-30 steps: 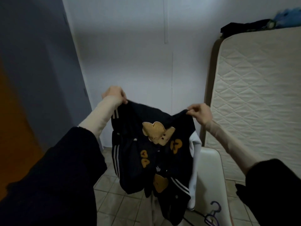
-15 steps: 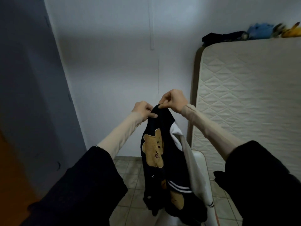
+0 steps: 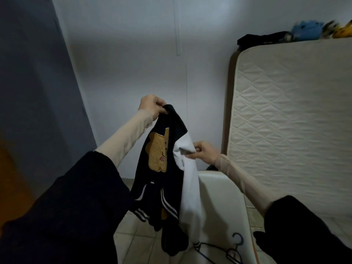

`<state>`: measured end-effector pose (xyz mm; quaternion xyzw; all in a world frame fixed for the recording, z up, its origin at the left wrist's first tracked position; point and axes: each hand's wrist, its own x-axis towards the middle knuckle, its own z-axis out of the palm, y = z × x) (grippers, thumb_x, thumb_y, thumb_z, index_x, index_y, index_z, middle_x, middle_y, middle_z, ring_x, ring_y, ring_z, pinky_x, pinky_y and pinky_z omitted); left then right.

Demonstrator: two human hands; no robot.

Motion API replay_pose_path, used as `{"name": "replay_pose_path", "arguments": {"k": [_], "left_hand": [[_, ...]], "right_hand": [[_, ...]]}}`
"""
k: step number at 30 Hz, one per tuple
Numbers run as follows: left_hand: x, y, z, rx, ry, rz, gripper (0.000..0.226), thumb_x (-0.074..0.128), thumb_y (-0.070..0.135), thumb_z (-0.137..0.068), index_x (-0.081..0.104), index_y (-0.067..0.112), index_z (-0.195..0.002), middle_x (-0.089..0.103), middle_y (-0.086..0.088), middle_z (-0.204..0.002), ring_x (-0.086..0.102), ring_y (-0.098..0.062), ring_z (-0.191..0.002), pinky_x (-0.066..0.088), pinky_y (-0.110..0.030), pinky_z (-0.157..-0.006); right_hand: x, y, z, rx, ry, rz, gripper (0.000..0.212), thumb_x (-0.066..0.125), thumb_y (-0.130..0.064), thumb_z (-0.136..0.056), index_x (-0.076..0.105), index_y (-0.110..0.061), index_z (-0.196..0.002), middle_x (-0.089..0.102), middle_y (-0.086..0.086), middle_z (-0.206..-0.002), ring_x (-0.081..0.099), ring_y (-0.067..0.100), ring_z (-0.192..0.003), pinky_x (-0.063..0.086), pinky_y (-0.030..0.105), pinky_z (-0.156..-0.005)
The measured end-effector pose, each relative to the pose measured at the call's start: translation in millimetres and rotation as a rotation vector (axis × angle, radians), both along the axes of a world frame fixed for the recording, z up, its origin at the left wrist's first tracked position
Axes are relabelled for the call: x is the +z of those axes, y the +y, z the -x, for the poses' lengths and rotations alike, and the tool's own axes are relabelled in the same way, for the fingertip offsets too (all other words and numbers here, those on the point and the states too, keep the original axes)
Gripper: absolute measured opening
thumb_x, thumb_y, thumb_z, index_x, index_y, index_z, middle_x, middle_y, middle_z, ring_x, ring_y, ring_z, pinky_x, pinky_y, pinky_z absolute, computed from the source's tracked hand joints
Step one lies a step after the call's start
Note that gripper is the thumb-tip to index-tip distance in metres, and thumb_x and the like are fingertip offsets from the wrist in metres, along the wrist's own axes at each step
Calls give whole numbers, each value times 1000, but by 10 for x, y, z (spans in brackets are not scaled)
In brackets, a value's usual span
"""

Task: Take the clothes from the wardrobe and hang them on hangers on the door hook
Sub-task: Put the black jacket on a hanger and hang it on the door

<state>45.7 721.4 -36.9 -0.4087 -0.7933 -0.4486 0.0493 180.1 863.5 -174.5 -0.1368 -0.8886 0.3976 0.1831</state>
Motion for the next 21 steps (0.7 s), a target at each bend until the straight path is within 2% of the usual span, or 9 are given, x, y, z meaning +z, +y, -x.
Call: {"name": "replay_pose_path", "arguments": {"k": [2, 4, 6, 7, 10, 13, 17, 20, 21], "left_hand": [[22, -171, 100, 47, 2, -14, 23, 68, -12, -72, 68, -7, -94, 57, 7, -51, 56, -9, -55, 49, -28, -73], [-20, -357, 200, 115, 33, 25, 24, 70, -8, -72, 68, -5, -96, 60, -5, -69, 54, -18, -73, 46, -27, -75], [-124, -504, 277, 177, 26, 74, 24, 71, -4, -73, 68, -4, -96, 58, -8, -81, 52, -18, -78, 43, -23, -70], [-185, -550, 296, 190, 2, 81, 23, 72, -3, -73, 68, -5, -96, 57, -8, -81, 51, -17, -77, 42, -19, -64], [-301, -578, 290, 211, -40, 48, 22, 70, -1, -77, 67, -4, -98, 55, -7, -83, 49, -14, -75, 35, -10, -48], [-250, -540, 223, 172, -9, 9, 23, 68, -3, -77, 67, -3, -100, 56, -8, -85, 51, -16, -81, 37, -17, -64], [-87, -474, 156, 109, 40, -28, 22, 69, -5, -74, 68, -4, -96, 58, -9, -84, 52, -18, -80, 42, -18, -64], [22, -412, 144, 96, 57, -49, 23, 68, -8, -73, 68, -6, -97, 58, -10, -83, 52, -18, -78, 39, -4, -52], [49, -396, 151, 101, 61, -50, 24, 68, -8, -73, 68, -6, -97, 58, -11, -82, 52, -18, -78, 38, -3, -51]], "right_hand": [[133, 21, 45, -31, 50, -62, 18, 68, -4, -78, 68, 1, -96, 60, -1, -71, 49, -4, -58, 36, 17, -59], [351, 79, 61, -59, 136, -100, 17, 65, -1, -80, 67, 4, -96, 60, 7, -81, 52, -1, -63, 39, 23, -64], [605, 107, 79, -57, 215, -121, 16, 65, -1, -80, 67, 4, -95, 60, 7, -81, 52, -8, -57, 40, 20, -63], [731, 111, 96, -59, 224, -171, 15, 66, -2, -79, 68, 2, -94, 61, 8, -80, 54, -5, -60, 40, 20, -63], [980, 136, 184, -119, 105, -479, 16, 69, -9, -74, 71, -9, -91, 70, 10, -88, 62, 19, -80, 45, 24, -68], [924, 145, 179, -285, -10, -678, 15, 65, -15, -76, 66, -17, -91, 70, 6, -97, 63, 27, -92, 47, 33, -79], [556, 101, 184, -407, 154, -399, 15, 63, -10, -76, 54, -9, -87, 65, 18, -92, 59, 34, -86, 47, 36, -73], [282, 26, 196, -348, 41, -275, 23, 67, -2, -71, 50, -18, -67, 65, 16, -96, 58, 29, -89, 39, 26, -69], [186, 1, 189, -309, 8, -238, 25, 66, 1, -70, 53, -20, -65, 67, 14, -94, 59, 24, -84, 40, 23, -65]]}}
